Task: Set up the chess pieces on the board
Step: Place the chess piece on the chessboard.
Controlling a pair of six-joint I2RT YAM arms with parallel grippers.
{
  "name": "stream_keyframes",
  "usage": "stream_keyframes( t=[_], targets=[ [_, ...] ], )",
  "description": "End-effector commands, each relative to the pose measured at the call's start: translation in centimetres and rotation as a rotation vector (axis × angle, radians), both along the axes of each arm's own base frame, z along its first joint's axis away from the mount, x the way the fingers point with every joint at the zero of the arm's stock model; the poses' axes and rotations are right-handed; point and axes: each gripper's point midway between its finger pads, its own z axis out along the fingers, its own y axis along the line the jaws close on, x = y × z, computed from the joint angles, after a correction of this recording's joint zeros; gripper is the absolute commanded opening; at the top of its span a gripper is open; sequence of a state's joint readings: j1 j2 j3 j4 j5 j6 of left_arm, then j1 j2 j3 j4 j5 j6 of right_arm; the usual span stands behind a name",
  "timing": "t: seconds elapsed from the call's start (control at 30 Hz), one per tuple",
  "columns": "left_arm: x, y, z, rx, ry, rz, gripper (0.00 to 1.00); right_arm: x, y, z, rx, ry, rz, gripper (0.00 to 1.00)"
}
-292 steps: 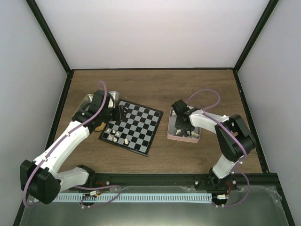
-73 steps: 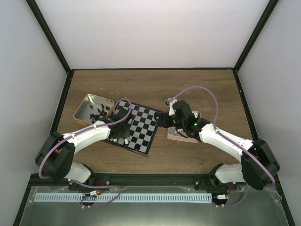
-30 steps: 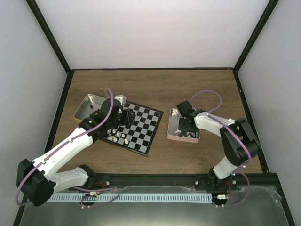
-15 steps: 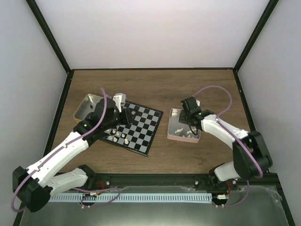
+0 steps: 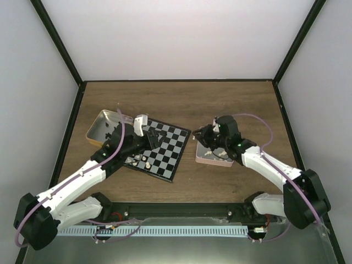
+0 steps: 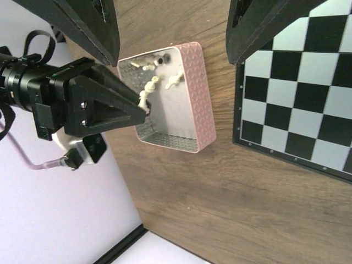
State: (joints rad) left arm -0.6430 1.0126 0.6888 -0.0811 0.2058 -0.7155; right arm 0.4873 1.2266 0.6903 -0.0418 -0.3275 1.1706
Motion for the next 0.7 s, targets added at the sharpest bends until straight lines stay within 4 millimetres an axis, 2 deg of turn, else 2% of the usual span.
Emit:
stream_keyframes(
  t=[0.0,0.23,0.43,0.5,0.67],
  targets=[
    [-0.8,-1.2,2.0,-0.152,-0.049,-0.036,0.55,-1.5,4.2,3.8,0.27,0.072,0.084,0.17],
    [-1.4,-3.2,2.0,-0.248,-0.071,-0.062,0.59,-3.2,7.5,5.3,0.481,0.225,0.121,0.17],
    [-0.8,-4.7,2.7,-0.265,-0.12,-0.052,0.59,-4.3,9.5,6.5,0.553,0.279,0.161,0.18],
    [-0.7,-4.9,2.4,-0.256,-0.116,-0.037,0.57,-4.4,9.8,6.8,0.573,0.284,0.171,0.19],
    [-0.9,-5.0,1.3,-0.225,-0.097,-0.009,0.43,-4.5,10.1,7.2,0.603,0.291,0.176,0.19]
  ],
)
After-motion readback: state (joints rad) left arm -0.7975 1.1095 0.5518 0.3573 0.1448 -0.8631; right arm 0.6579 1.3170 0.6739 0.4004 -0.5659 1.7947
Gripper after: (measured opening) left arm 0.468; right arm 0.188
